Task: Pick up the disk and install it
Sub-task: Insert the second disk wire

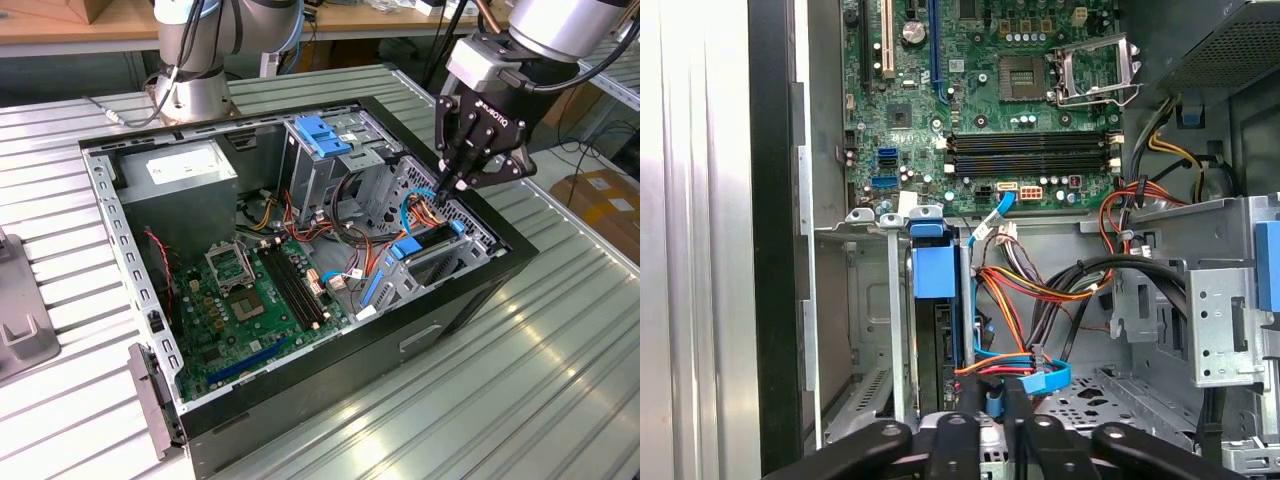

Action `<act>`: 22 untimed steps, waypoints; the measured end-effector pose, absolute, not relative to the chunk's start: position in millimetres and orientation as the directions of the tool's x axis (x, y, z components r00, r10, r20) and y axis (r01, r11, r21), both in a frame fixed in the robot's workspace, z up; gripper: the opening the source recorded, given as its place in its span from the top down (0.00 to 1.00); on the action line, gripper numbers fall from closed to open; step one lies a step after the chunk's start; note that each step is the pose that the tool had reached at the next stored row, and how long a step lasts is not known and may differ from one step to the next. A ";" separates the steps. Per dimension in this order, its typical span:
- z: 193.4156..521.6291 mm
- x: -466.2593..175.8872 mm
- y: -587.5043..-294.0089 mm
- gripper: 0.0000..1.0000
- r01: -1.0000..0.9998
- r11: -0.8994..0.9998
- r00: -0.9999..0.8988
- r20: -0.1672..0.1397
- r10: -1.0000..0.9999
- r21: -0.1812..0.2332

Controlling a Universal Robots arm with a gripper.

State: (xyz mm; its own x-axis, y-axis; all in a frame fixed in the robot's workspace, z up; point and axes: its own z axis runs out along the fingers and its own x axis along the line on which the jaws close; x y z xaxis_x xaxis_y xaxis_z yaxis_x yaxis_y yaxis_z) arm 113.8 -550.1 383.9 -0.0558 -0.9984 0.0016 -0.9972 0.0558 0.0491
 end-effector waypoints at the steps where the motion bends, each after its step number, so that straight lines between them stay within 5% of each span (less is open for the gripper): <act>1: 383.8 113.8 -550.1 0.78 -0.997 0.056 -0.056 0.002 -0.998 0.049; 2: 383.8 113.8 -550.1 0.85 -0.997 0.056 -0.056 0.001 -0.998 0.049; 11: 383.7 113.8 -550.1 0.85 -0.997 0.056 -0.056 0.003 -0.998 0.049; 13: 383.7 113.8 -550.1 0.77 -0.997 0.056 -0.056 0.009 -0.998 0.049; 22: 383.7 113.5 -543.4 0.77 -0.997 0.054 -0.053 0.014 -0.998 0.048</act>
State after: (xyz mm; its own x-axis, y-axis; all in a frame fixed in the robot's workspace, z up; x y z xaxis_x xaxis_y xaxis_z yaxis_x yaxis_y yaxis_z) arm 113.5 -543.4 383.7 -0.0529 -0.9985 0.0141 -0.9974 0.0536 0.0484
